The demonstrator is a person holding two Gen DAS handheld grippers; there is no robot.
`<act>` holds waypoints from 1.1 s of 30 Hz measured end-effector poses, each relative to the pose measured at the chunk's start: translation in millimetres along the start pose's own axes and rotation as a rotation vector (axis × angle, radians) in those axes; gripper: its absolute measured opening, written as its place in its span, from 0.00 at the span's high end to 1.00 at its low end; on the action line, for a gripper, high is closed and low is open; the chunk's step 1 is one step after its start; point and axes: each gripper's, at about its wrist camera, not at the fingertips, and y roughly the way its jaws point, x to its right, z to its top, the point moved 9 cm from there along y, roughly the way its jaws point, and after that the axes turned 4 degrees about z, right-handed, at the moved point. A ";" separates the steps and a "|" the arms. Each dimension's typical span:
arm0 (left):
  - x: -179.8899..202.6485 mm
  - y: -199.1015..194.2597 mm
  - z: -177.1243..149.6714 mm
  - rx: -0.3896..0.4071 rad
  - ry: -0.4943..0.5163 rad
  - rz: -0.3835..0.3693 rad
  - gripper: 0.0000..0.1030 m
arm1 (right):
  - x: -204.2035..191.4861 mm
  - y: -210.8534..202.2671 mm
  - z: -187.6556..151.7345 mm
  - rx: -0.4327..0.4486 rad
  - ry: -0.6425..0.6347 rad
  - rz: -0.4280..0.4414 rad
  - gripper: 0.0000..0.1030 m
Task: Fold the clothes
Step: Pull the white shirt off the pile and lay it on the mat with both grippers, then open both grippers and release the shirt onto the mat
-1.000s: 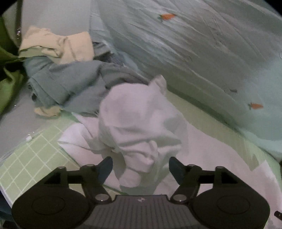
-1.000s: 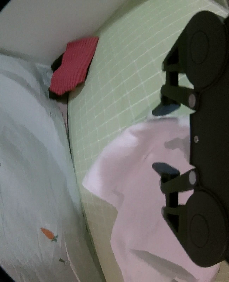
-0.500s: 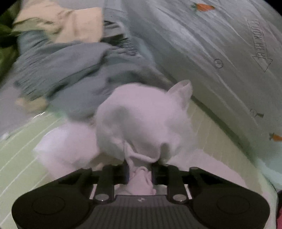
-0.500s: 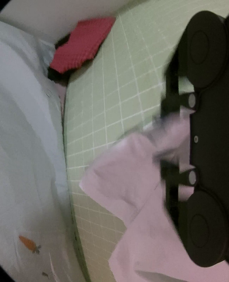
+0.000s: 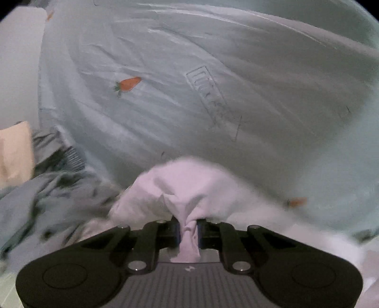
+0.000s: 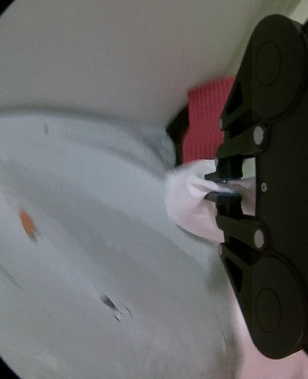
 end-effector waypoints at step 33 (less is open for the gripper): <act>-119.9 -0.5 -109.8 -0.335 -0.387 0.294 0.14 | -21.5 14.9 -179.3 -0.548 0.391 0.003 0.15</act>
